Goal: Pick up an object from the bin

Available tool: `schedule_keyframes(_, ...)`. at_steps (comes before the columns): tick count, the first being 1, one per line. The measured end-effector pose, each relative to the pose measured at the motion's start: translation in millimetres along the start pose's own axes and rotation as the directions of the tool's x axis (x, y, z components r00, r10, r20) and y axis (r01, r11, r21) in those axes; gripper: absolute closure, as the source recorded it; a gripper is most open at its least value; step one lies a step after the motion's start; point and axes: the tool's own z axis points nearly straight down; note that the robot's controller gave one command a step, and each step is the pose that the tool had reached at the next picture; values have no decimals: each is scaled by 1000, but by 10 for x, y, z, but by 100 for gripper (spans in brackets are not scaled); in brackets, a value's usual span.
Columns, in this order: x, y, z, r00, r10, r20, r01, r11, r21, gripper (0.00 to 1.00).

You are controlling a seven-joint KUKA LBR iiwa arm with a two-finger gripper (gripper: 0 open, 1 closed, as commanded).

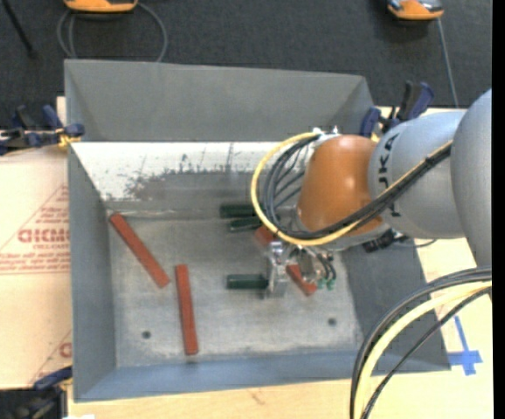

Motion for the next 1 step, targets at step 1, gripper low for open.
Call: schedule_keyframes(1, 94, -212, -2650, 906, -424, 7, 424, 906, 5, 100)
